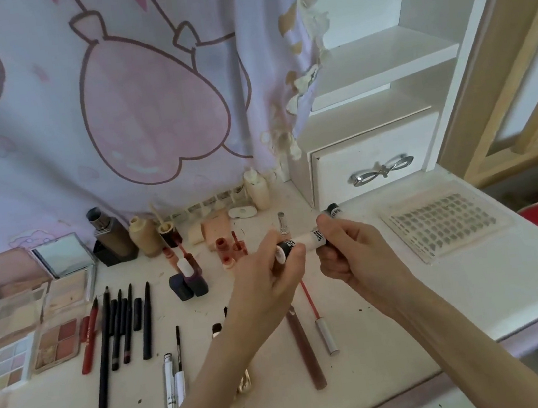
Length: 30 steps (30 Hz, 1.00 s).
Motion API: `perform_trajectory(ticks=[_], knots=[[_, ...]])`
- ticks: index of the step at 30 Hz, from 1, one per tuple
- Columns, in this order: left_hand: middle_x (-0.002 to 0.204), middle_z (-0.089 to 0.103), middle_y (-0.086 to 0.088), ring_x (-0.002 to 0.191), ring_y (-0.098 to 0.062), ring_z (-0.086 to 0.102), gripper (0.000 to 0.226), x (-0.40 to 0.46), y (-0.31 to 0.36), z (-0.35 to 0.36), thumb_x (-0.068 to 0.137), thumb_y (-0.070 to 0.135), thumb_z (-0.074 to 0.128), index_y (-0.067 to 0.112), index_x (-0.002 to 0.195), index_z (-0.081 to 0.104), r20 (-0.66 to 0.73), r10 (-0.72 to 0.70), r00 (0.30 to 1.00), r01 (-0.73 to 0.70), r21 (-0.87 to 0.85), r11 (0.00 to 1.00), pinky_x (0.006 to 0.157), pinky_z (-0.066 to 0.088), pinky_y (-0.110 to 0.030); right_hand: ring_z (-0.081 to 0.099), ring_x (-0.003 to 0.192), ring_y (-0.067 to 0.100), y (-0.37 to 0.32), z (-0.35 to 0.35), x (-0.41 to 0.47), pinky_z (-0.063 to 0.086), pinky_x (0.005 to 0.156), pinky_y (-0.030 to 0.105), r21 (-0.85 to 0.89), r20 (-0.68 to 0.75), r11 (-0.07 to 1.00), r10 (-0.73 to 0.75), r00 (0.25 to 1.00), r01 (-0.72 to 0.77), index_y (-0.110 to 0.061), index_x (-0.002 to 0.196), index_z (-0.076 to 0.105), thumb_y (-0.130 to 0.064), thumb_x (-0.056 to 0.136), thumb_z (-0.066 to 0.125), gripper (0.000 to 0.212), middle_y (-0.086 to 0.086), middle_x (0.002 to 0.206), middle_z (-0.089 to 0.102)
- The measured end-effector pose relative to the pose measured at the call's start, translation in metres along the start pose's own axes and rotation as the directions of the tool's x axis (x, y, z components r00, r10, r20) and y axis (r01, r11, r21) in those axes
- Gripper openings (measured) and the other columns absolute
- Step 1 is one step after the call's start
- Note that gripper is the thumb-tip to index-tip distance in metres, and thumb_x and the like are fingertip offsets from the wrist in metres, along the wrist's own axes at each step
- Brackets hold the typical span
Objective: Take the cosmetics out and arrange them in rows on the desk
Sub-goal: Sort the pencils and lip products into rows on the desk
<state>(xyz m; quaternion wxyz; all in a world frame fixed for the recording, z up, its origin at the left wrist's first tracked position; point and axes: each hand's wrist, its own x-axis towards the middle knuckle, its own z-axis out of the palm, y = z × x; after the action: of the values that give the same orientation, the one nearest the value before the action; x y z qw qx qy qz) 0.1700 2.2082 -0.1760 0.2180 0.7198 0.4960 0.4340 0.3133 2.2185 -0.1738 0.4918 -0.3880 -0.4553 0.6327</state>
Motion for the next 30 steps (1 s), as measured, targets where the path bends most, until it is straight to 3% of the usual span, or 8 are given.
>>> perform_trajectory(ticks=[5, 11, 13, 15, 18, 24, 27, 30], knots=[[0.047, 0.043, 0.013, 0.04, -0.006, 0.034, 0.032, 0.013, -0.004, 0.003, 0.09, 0.025, 0.051, 0.021, 0.062, 0.036, -0.014, -0.057, 0.998, 0.057, -0.048, 0.997, 0.041, 0.027, -0.012, 0.024, 0.044, 0.008, 0.002, 0.001, 0.018, 0.021, 0.045, 0.02, 0.0, -0.014, 1.0, -0.009, 1.0, 0.009, -0.005, 0.073, 0.051, -0.036, 0.088, 0.046, 0.034, -0.007, 0.047, 0.034], [0.052, 0.036, 0.005, 0.044, -0.008, 0.03, 0.033, 0.023, -0.008, 0.003, 0.091, 0.024, 0.049, 0.017, 0.062, 0.035, -0.084, -0.151, 0.985, 0.141, -0.116, 0.983, 0.042, 0.024, -0.016, 0.021, 0.045, 0.011, -0.002, 0.006, 0.035, 0.015, 0.05, 0.027, 0.098, -0.001, 0.991, 0.089, 0.996, -0.088, -0.011, 0.063, 0.055, -0.03, 0.092, 0.05, 0.036, -0.004, 0.048, 0.034], [0.049, 0.04, 0.008, 0.043, -0.008, 0.032, 0.029, 0.022, -0.01, -0.001, 0.084, 0.039, 0.045, 0.022, 0.063, 0.037, -0.086, -0.142, 0.986, 0.134, -0.099, 0.986, 0.042, 0.025, -0.016, 0.018, 0.046, 0.011, -0.007, 0.008, 0.039, 0.012, 0.051, 0.028, 0.065, 0.017, 0.985, 0.156, 0.988, -0.157, -0.02, 0.051, 0.058, -0.037, 0.09, 0.051, 0.044, -0.004, 0.047, 0.031], [0.05, 0.044, 0.01, 0.044, -0.008, 0.036, 0.025, 0.021, -0.013, -0.006, 0.081, 0.046, 0.038, 0.027, 0.065, 0.04, -0.065, -0.093, 0.994, 0.092, -0.021, 0.996, 0.043, 0.027, -0.017, 0.018, 0.043, 0.01, -0.009, 0.011, 0.039, 0.013, 0.047, 0.024, -0.073, -0.006, 0.975, 0.209, 0.978, -0.209, -0.022, 0.04, 0.052, -0.045, 0.091, 0.047, 0.057, -0.007, 0.045, 0.027], [0.054, 0.043, 0.007, 0.053, -0.014, 0.042, 0.028, 0.02, -0.014, -0.012, 0.081, 0.047, 0.038, 0.022, 0.07, 0.045, -0.007, -0.013, 1.0, 0.014, 0.163, 0.987, 0.047, 0.032, -0.024, 0.019, 0.04, 0.008, -0.01, 0.016, 0.038, 0.017, 0.041, 0.02, -0.19, -0.041, 0.952, 0.237, 0.971, -0.24, -0.02, 0.048, 0.038, -0.051, 0.09, 0.047, 0.053, -0.007, 0.046, 0.024], [0.049, 0.034, 0.012, 0.04, -0.009, 0.036, 0.032, 0.019, -0.008, -0.011, 0.087, 0.039, 0.034, 0.019, 0.065, 0.044, -0.108, 0.079, 0.991, -0.027, 0.415, 0.91, 0.038, 0.033, -0.027, 0.015, 0.037, 0.009, -0.014, 0.025, 0.034, 0.013, 0.039, 0.02, -0.213, -0.11, 0.927, 0.292, 0.95, -0.31, -0.02, 0.048, 0.031, -0.027, 0.092, 0.044, 0.046, -0.007, 0.041, 0.022], [0.044, 0.024, 0.014, 0.036, -0.01, 0.026, 0.031, 0.018, -0.001, -0.009, 0.085, 0.026, 0.034, 0.024, 0.054, 0.03, -0.194, 0.087, 0.977, -0.022, 0.316, 0.948, 0.035, 0.023, -0.023, 0.018, 0.036, 0.009, -0.013, 0.032, 0.026, 0.017, 0.037, 0.02, -0.221, -0.125, 0.95, 0.195, 0.973, -0.219, -0.023, 0.037, 0.035, -0.017, 0.09, 0.04, 0.053, -0.007, 0.04, 0.024], [0.037, 0.022, 0.01, 0.036, -0.013, 0.028, 0.041, 0.013, 0.013, -0.007, 0.087, 0.026, 0.035, 0.028, 0.047, 0.025, -0.255, -0.095, 0.962, 0.116, 0.068, 0.991, 0.037, 0.021, -0.019, 0.017, 0.038, 0.009, -0.015, 0.038, 0.016, 0.017, 0.038, 0.021, -0.234, -0.154, 0.965, 0.084, 0.985, -0.119, -0.023, 0.031, 0.031, -0.013, 0.088, 0.039, 0.059, -0.008, 0.04, 0.021]])
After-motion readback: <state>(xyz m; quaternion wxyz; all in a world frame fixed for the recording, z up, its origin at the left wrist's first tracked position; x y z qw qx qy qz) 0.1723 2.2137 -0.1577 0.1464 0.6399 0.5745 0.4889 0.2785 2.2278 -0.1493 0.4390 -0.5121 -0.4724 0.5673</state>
